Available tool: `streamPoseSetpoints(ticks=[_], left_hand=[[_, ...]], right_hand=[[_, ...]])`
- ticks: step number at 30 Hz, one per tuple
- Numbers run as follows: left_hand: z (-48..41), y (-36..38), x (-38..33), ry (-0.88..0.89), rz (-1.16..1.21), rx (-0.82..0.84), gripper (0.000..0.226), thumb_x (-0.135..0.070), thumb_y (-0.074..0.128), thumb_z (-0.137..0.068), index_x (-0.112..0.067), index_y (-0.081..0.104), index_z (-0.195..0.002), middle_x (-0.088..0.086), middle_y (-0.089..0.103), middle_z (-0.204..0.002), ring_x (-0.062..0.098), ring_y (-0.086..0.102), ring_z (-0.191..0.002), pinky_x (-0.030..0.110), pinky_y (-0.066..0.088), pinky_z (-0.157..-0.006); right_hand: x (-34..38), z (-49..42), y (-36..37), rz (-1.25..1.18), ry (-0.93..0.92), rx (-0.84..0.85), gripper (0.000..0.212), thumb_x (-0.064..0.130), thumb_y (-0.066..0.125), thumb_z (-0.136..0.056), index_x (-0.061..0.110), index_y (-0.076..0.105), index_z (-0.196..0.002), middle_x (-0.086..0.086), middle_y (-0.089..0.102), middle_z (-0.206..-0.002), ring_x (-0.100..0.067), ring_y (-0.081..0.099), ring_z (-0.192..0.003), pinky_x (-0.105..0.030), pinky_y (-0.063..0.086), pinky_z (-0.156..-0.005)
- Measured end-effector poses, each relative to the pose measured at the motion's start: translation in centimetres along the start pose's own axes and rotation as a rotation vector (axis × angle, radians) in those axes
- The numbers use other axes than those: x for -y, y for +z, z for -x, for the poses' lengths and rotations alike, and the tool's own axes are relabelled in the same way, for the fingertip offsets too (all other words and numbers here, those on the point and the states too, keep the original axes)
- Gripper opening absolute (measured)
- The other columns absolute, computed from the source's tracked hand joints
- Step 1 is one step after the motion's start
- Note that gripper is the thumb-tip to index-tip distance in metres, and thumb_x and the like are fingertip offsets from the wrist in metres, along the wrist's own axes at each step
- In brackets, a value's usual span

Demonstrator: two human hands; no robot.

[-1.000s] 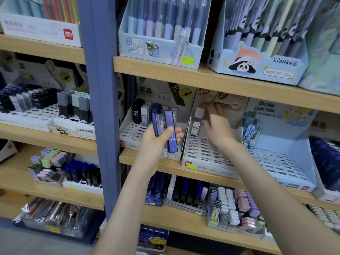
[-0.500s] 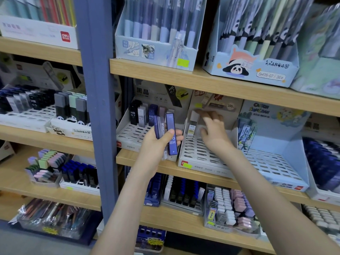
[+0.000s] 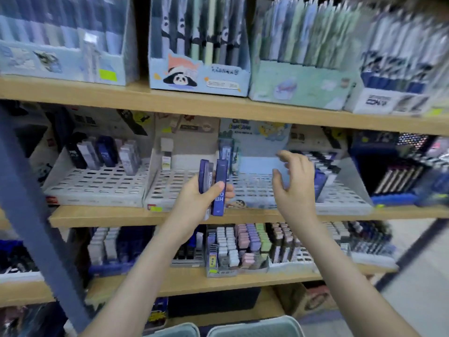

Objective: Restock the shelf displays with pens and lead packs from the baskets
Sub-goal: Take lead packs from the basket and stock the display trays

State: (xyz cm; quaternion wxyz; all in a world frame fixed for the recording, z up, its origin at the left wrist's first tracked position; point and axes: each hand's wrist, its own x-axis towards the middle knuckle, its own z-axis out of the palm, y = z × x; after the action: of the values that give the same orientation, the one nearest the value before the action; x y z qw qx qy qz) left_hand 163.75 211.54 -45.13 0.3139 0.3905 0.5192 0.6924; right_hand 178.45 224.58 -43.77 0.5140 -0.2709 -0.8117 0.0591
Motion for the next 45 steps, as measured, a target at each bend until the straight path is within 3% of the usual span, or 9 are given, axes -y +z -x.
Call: streamPoseSetpoints(ticks=[6, 13, 21, 27, 31, 37, 39, 41, 45], left_hand=[[-1.6, 7.0, 0.5, 0.004, -0.031, 0.081, 0.013, -0.009, 0.051, -0.098, -0.01, 0.059, -0.109, -0.001, 0.075, -0.089, 0.017, 0.072, -0.086, 0.026, 0.058, -0.072], [-1.9, 11.5, 1.2, -0.019, -0.024, 0.119, 0.014, -0.006, 0.049, -0.099, -0.005, 0.057, -0.11, 0.007, 0.071, -0.094, 0.011, 0.072, -0.079, 0.021, 0.057, -0.067], [-1.8, 13.0, 2.2, -0.075, 0.022, 0.144, 0.019, -0.006, 0.05, -0.098, 0.003, 0.058, -0.113, 0.005, 0.074, -0.089, 0.016, 0.072, -0.082, 0.022, 0.056, -0.069], [-0.8, 11.9, 1.9, -0.1, 0.062, 0.209, 0.019, -0.008, 0.054, -0.096, -0.009, 0.062, -0.113, 0.008, 0.074, -0.099, 0.023, 0.072, -0.091, 0.026, 0.056, -0.074], [-0.2, 10.5, 1.5, -0.106, -0.017, 0.268, 0.018, -0.008, 0.055, -0.095, -0.018, 0.063, -0.109, 0.001, 0.074, -0.096, 0.019, 0.071, -0.09, 0.028, 0.055, -0.075], [0.7, 7.0, 0.6, -0.155, 0.01, 0.281, 0.016, -0.005, 0.054, -0.095, -0.005, 0.061, -0.109, 0.011, 0.074, -0.093, 0.021, 0.072, -0.086, 0.025, 0.058, -0.074], [0.9, 6.2, 0.4, -0.137, -0.036, 0.245, 0.013, -0.004, 0.054, -0.095, -0.007, 0.061, -0.105, 0.009, 0.074, -0.088, 0.018, 0.072, -0.08, 0.022, 0.057, -0.071], [1.0, 6.0, 0.2, -0.12, -0.094, 0.237, 0.014, -0.004, 0.054, -0.095, -0.007, 0.061, -0.107, 0.009, 0.073, -0.086, 0.016, 0.072, -0.076, 0.023, 0.058, -0.07], [1.2, 6.8, -0.6, -0.111, -0.164, 0.3, 0.016, -0.006, 0.056, -0.095, -0.006, 0.063, -0.11, 0.016, 0.072, -0.095, 0.02, 0.072, -0.081, 0.026, 0.059, -0.075]], right_hand=[[-6.5, 0.8, -4.3, 0.124, 0.262, -0.163, 0.031, 0.004, 0.057, -0.09, 0.002, 0.051, -0.121, -0.016, 0.051, -0.112, -0.02, 0.036, -0.107, -0.018, 0.023, -0.084], [-9.8, 1.8, -5.6, 0.036, 0.203, -0.005, 0.025, 0.006, 0.049, -0.096, 0.01, 0.055, -0.119, 0.006, 0.047, -0.109, -0.007, 0.04, -0.105, -0.018, 0.029, -0.087], [-10.4, 2.3, -6.0, 0.138, 0.096, -0.093, 0.037, -0.003, 0.051, -0.089, 0.009, 0.057, -0.124, -0.008, 0.052, -0.117, -0.015, 0.035, -0.105, -0.015, 0.022, -0.087], [-4.6, 1.5, -6.5, -0.254, 0.16, 0.096, 0.025, 0.027, 0.056, -0.093, 0.021, 0.057, -0.118, 0.006, 0.056, -0.097, -0.008, 0.05, -0.087, -0.013, 0.039, -0.075], [-2.0, 0.8, -5.8, -0.586, 0.5, 0.38, 0.004, 0.023, 0.065, -0.089, 0.021, 0.063, -0.091, -0.005, 0.061, -0.086, -0.018, 0.061, -0.07, -0.037, 0.056, -0.063], [-1.4, 0.8, -5.5, -0.816, 0.545, 0.203, 0.006, 0.008, 0.058, -0.092, 0.014, 0.058, -0.094, -0.002, 0.06, -0.081, -0.009, 0.056, -0.07, -0.021, 0.047, -0.068], [-1.8, 1.3, -5.1, -0.548, 0.363, 0.209, 0.013, 0.014, 0.061, -0.091, 0.02, 0.057, -0.101, 0.001, 0.061, -0.097, -0.013, 0.056, -0.089, -0.025, 0.045, -0.076], [-2.5, 2.0, -4.7, -0.047, -0.057, 0.153, 0.026, 0.024, 0.061, -0.087, 0.024, 0.058, -0.113, 0.005, 0.054, -0.112, -0.016, 0.046, -0.104, -0.029, 0.035, -0.086], [-3.0, 3.3, -5.2, 0.408, -0.564, 0.128, 0.035, 0.01, 0.076, -0.074, 0.017, 0.064, -0.106, 0.0, 0.063, -0.103, -0.021, 0.045, -0.097, -0.034, 0.029, -0.081]])
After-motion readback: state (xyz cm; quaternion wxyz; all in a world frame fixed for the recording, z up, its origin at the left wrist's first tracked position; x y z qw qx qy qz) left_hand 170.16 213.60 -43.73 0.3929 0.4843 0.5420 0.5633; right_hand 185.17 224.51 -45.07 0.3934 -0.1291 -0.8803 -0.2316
